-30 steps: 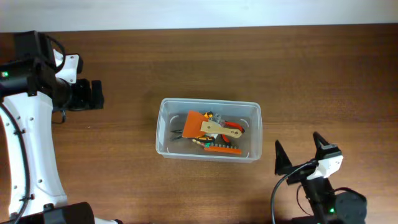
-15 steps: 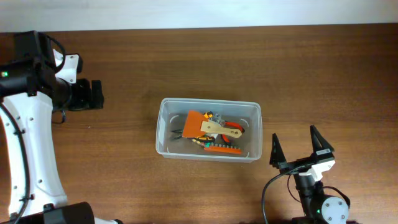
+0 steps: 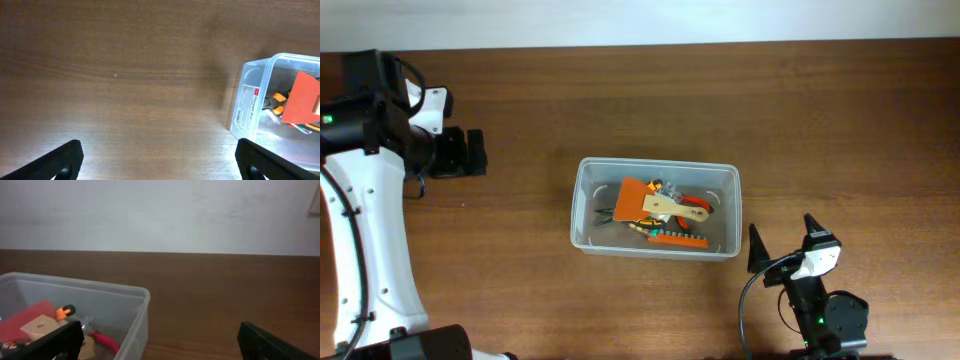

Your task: Pack container

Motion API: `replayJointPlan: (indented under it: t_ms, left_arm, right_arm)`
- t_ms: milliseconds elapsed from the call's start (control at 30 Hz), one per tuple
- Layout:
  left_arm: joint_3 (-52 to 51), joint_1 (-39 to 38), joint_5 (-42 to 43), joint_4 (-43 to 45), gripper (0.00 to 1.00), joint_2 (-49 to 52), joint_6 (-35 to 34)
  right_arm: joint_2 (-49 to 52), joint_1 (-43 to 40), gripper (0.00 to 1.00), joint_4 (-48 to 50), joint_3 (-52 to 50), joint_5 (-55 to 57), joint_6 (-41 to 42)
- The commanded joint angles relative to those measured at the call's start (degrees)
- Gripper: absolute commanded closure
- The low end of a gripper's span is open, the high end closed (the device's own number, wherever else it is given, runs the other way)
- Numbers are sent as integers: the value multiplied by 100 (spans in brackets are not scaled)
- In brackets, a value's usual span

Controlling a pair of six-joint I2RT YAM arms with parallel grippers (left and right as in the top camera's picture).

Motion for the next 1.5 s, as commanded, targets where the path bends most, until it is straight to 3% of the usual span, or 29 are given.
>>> replayJointPlan:
  t_ms: [0, 1467]
  left_arm:
    - [61, -9, 61, 13, 1, 31, -72]
    - [61, -28, 22, 9, 1, -157, -70]
  right_arm:
    - [-59, -44, 2, -57, -26, 236, -42]
    - [-59, -44, 1, -57, -26, 227, -37]
